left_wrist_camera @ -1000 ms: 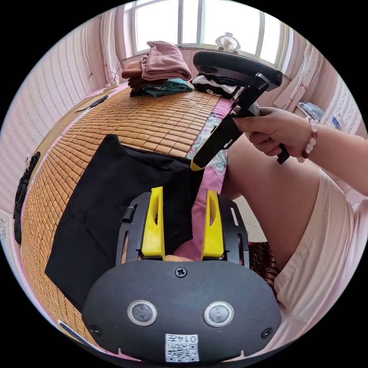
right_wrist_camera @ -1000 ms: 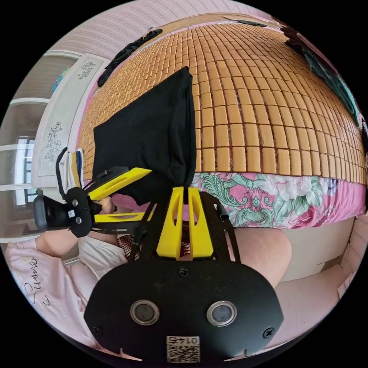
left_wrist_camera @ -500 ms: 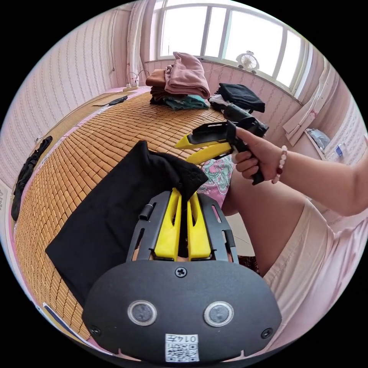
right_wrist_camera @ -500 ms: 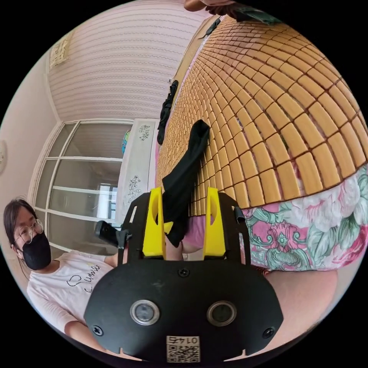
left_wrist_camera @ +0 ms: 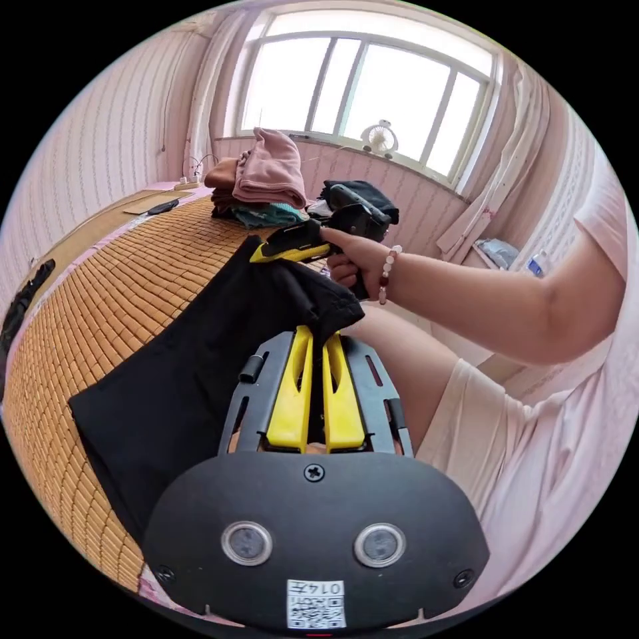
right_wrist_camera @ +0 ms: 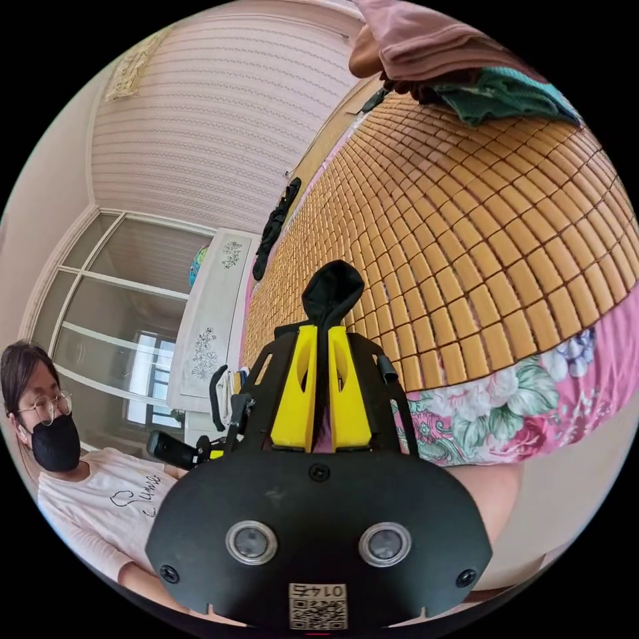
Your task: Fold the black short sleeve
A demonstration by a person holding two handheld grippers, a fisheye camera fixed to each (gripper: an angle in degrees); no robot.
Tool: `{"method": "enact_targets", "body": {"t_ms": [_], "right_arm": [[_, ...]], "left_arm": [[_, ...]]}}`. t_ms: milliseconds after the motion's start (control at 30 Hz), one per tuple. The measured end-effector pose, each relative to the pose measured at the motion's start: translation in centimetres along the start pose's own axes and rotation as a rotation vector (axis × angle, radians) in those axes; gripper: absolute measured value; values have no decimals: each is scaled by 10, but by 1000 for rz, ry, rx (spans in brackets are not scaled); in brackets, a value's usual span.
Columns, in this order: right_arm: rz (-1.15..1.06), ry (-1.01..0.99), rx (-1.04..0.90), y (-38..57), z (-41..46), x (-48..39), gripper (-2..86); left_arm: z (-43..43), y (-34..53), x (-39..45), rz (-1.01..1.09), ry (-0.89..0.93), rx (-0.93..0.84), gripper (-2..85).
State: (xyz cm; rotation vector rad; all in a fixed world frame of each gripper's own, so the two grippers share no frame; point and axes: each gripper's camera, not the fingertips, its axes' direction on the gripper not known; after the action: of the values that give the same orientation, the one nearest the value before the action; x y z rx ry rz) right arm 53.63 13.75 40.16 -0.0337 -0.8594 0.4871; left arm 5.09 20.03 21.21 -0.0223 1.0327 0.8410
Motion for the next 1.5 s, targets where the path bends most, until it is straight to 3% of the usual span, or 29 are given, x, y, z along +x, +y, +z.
{"method": "enact_targets", "body": {"t_ms": [133,267,433,633,767,833,967,1233,1500], "right_arm": [[-66,6,-35,-15,9,-41,19],[-174,-15,-182,-42,91,-99,19],[-236,135,-357,-53,230,-150,24],[-181,232,-408,-53,324,-176,52],[-294,222,-401,-59,331,-209,65],[-350,233,-394,-66,331,-223,64],[-519,415,-414,-85,349,-251,69],[-799,622,-718,-82,443,-277,151],[-832,528,-725,-76,440,-292,81]], "left_arm": [[-33,13,-26,-136,-12,107,-9],[-77,50,-63,-297,-120,170,-9],[-104,113,-124,-624,-330,129,-2],[-112,157,-165,-841,-355,96,40],[-124,171,-172,-874,-366,57,49],[-126,167,-169,-792,-460,-81,51],[-131,160,-167,-744,-454,-121,61],[-118,159,-180,-833,-412,-100,118],[-111,152,-157,-729,-506,-164,108]]}}
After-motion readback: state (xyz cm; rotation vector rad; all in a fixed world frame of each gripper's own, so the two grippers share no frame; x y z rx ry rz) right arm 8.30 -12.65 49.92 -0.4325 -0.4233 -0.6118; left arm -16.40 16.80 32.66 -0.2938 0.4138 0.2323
